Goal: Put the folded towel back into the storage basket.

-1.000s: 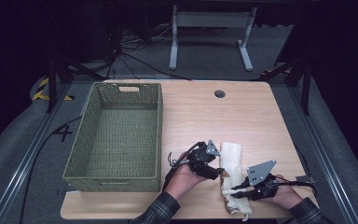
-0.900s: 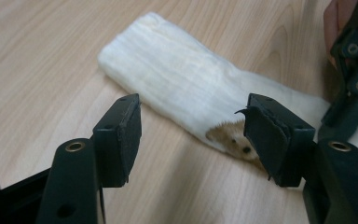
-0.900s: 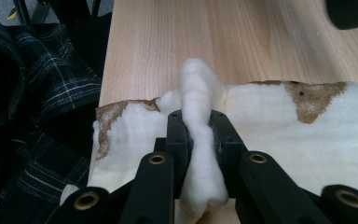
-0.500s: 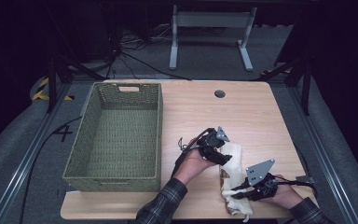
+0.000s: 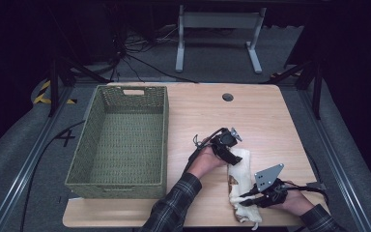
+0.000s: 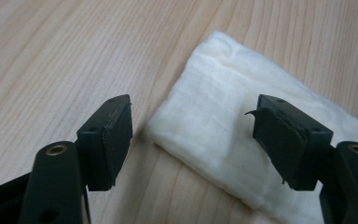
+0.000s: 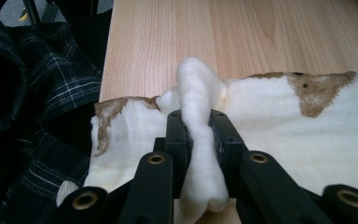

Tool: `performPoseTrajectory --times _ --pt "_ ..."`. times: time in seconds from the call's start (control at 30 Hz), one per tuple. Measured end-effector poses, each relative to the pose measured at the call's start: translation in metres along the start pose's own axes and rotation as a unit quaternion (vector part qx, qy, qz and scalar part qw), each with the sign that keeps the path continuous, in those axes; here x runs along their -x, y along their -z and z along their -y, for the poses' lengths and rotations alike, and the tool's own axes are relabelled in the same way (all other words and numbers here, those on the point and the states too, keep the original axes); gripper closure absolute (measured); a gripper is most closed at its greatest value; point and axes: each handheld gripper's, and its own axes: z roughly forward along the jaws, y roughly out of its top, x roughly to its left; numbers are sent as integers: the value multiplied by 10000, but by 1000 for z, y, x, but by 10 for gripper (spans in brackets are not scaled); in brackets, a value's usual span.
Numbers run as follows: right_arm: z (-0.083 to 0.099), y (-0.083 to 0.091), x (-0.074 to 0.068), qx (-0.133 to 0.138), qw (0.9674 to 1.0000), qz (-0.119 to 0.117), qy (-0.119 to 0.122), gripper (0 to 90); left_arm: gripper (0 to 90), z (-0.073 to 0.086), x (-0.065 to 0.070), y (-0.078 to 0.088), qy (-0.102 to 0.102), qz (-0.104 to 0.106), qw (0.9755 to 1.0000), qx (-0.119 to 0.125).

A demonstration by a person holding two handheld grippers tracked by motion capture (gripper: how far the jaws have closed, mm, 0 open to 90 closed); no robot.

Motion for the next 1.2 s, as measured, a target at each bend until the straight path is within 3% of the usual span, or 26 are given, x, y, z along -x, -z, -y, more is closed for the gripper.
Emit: performPoseTrajectory --times 0.23,0.43,0.6,0.67,0.8,1.0,1.07,1.2 --pt "0 0 0 4 10000 -9 -12 798 282 1 2 -2 -128 -43 9999 -79" --pt "0 0 1 3 10000 -26 -18 798 389 2 5 0 -171 -5 9998 -64" --pt "0 -1 1 10 10000 -19 -12 798 556 1 9 2 -266 122 9995 -126" --pt "1 0 1 14 10000 -35 -12 798 654 1 10 2 -254 192 9994 -116" --pt "1 0 2 23 10000 -50 -24 797 749 2 11 2 -225 325 9992 -80" --pt "1 1 3 56 9999 -89 -113 799 788 3 10 5 -94 386 9992 -11" --pt "1 1 4 83 9998 -85 -133 798 789 4 7 10 17 494 9987 106" --pt "-1 5 4 139 9997 -57 -175 798 789 3 5 22 66 453 9987 241"
